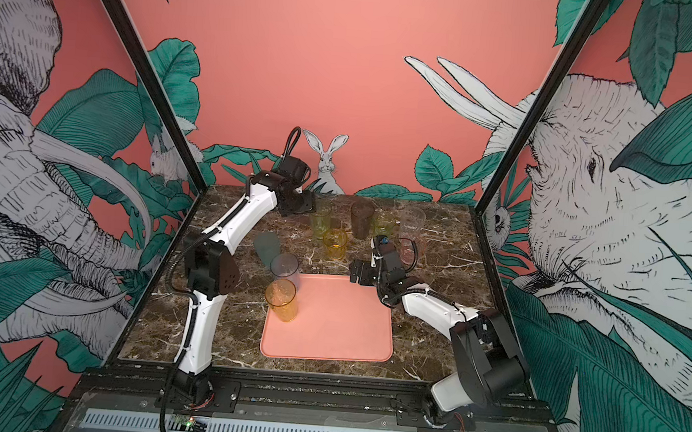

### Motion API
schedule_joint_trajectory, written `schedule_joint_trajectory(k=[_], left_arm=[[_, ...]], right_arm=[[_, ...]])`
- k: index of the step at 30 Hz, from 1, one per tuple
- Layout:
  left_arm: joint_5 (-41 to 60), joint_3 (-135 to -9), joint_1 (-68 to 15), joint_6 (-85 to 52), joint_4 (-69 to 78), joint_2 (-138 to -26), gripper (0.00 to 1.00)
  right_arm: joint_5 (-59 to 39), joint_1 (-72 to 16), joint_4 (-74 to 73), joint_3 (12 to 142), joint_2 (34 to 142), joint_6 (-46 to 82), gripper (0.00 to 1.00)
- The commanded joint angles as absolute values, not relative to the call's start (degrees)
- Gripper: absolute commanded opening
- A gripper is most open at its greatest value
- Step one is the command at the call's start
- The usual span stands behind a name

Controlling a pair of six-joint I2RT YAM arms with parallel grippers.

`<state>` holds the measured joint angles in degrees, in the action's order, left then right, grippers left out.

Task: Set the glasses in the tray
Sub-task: 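Lower the left gripper and close it around the green glass rim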

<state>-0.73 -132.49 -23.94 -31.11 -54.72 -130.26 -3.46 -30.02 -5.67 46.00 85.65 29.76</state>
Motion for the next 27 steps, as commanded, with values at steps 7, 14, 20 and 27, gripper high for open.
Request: schedule_joint_trajectory(k=[7, 14, 20, 27], left_arm=[[0.98, -136.82, -23.47, -32.97, -53.59, -132.94, 0.68], [1.8, -137.8, -23.28, -33.92, -52.4, -134.64, 0.61], [2.27, -138.36, -23.12, -34.44, -51.77, -135.72, 0.55], [2.63, -138.5, -22.84, -34.8, -51.33, -136.32, 0.47]], right_arm=[[-2.8, -30.28, -6.26, 46.22, 85.41, 29.41, 0.94], [-2.81, -30.32, -6.33, 46.23, 85.49, 29.36, 0.94], [-2.81, -30.37, -6.15, 46.4, 85.61, 29.36, 0.94], [-2.79, -30.32, -6.12, 46.43, 85.7, 29.38, 0.94]])
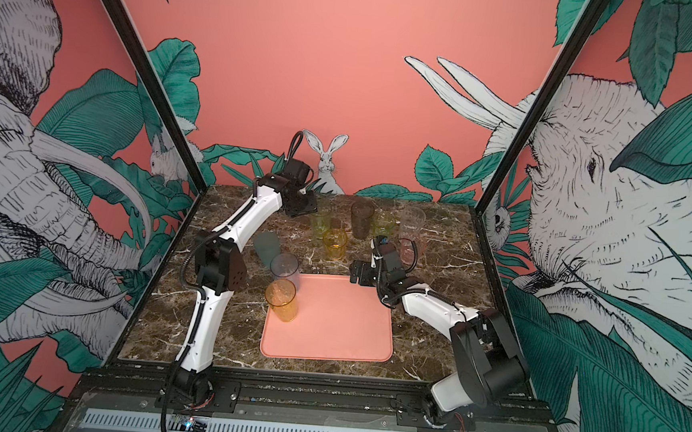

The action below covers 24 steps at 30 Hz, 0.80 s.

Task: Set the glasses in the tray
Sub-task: 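Lower the left gripper and close it around the green glass rim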

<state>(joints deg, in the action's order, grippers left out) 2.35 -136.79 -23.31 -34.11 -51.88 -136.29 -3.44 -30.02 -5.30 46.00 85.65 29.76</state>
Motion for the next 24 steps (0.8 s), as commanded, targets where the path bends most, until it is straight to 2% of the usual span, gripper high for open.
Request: schedule_joint_trajectory(k=[1, 15, 24], left_arm=[[2.73, -138.49, -22.85, -34.85, -51.33, -136.4, 0.47], [3.11, -138.42, -22.62, -34.78, -51.45, -137.27, 0.42], [3.38, -138.25, -22.33, -34.63, -51.76, -137.37, 0.3]], right_arm=[[-2.88, -30.37, -5.99, 46.48, 85.78, 29.44, 0.94], [-4.04, -30.32, -4.44, 48.18, 87.8, 29.53, 0.94], [-4.61, -30.32, -3.78, 49.0, 89.12, 29.71, 0.94]])
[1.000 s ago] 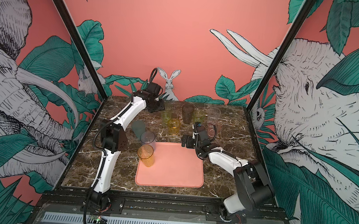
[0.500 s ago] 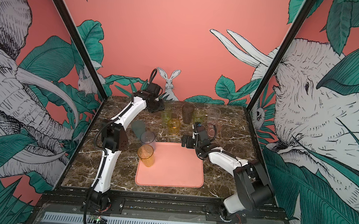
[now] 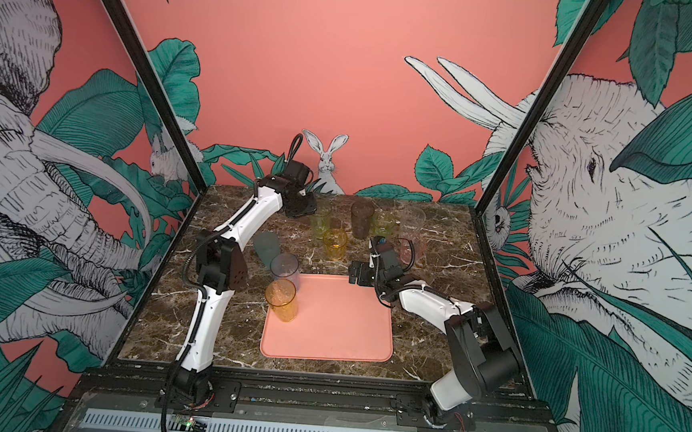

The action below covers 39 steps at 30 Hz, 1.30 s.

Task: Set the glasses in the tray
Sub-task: 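Lower the left gripper and close it around the green glass rim, then lift the green glass off the table with the left gripper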

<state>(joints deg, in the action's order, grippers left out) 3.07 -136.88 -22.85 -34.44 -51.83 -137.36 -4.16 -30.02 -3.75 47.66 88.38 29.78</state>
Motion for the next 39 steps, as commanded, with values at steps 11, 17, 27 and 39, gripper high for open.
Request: schedule_joint_trajectory(k=[11, 17, 27, 39], left_arm=[[3.96, -138.01, -21.71, -34.61, -52.04, -136.93, 0.17], [3.89, -137.63, -21.45, -34.43, -52.34, -136.02, 0.11], [3.77, -134.46, -21.1, -34.11, -52.43, -131.86, 0.03], [2.48, -126.8, -21.08, -32.52, -52.92, -121.73, 0.0]], right_arm=[[-4.77, -30.37, -3.96, 49.03, 89.38, 29.79, 0.94], [-4.84, -30.33, -4.72, 48.53, 88.87, 29.97, 0.94], [-4.58, -30.32, -4.72, 48.3, 88.33, 29.97, 0.94], [-4.51, -30.32, -4.83, 48.18, 88.11, 29.97, 0.94]])
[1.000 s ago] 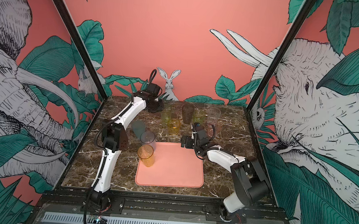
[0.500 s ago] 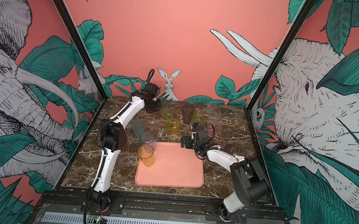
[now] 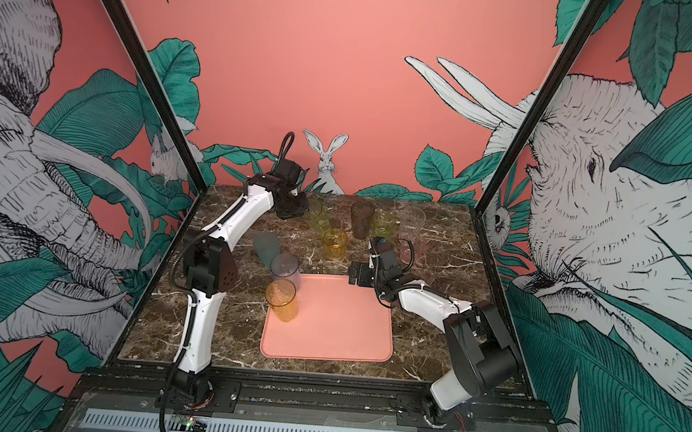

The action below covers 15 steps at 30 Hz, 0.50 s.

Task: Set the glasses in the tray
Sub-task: 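Lift the green glass off the table with the left gripper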

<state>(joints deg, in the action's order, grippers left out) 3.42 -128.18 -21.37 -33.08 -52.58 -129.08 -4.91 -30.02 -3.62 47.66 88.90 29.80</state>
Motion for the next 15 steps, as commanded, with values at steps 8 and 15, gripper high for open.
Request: schedule_joint_trajectory(k=[8, 15], left_arm=[[2.17, -120.97, -21.33, -31.28, -56.0, -112.43, 0.0], [0.91, -119.18, -23.15, -28.85, -61.56, -105.23, 0.0]], right_arm=[[-4.39, -30.32, -4.92, 48.03, 88.02, 29.95, 0.94], [-4.19, -30.32, -5.04, 47.99, 87.99, 29.88, 0.94]])
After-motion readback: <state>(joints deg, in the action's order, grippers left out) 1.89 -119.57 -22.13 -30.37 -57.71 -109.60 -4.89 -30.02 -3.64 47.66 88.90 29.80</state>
